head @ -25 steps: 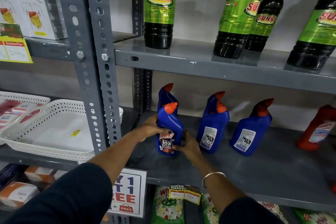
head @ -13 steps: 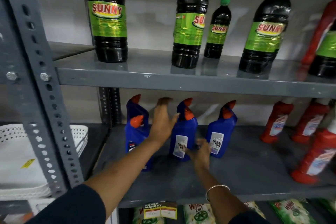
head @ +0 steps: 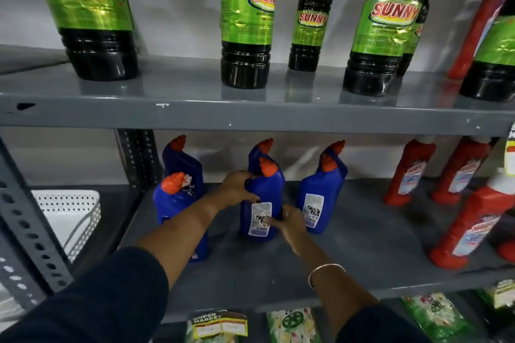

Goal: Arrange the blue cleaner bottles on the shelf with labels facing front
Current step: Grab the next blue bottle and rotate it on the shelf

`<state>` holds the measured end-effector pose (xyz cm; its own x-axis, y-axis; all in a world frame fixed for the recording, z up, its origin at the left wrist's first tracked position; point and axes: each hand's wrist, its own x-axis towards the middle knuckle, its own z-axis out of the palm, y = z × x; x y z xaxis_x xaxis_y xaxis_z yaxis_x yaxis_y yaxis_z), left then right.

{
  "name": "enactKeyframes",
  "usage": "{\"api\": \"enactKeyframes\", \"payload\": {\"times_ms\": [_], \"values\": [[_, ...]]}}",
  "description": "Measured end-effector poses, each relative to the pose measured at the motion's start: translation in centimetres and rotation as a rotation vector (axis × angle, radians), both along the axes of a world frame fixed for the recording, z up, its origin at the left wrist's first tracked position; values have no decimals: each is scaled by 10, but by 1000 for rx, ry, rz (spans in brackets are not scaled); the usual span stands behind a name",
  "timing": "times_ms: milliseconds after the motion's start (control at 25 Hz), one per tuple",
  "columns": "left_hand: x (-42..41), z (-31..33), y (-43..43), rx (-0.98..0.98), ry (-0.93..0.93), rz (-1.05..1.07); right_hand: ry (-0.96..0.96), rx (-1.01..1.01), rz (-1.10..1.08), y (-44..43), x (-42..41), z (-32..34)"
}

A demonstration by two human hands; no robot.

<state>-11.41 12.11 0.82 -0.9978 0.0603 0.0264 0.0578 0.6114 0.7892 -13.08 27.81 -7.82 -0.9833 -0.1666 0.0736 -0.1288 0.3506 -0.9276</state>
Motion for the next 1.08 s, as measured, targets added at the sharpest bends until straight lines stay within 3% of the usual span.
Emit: {"api": "enactKeyframes", "payload": {"times_ms": [160, 280, 400, 520, 720, 800, 960, 1080], "values": [[-3, 11, 19, 98, 69, 190, 65, -108, -195, -8, 13, 2], [-12, 27, 26, 78, 70, 349, 166, 59, -198, -27, 28, -5], [-14, 36, 32, -3, 30, 407, 183, 124, -202, -41, 31, 2], [-10, 36, 34, 50, 16, 430, 236, 168, -272, -42, 26, 5], [5, 31, 4, 453, -100, 168, -41, -195, -24, -19, 13, 24], [9, 24, -11, 516, -158, 71, -162, -292, 132, -4, 7, 27], [17, 14, -8, 509, -114, -5, -289, -268, 355, 17, 10, 27], [22, 3, 2, 433, -21, 26, -225, -169, 344, 19, 15, 21]]}}
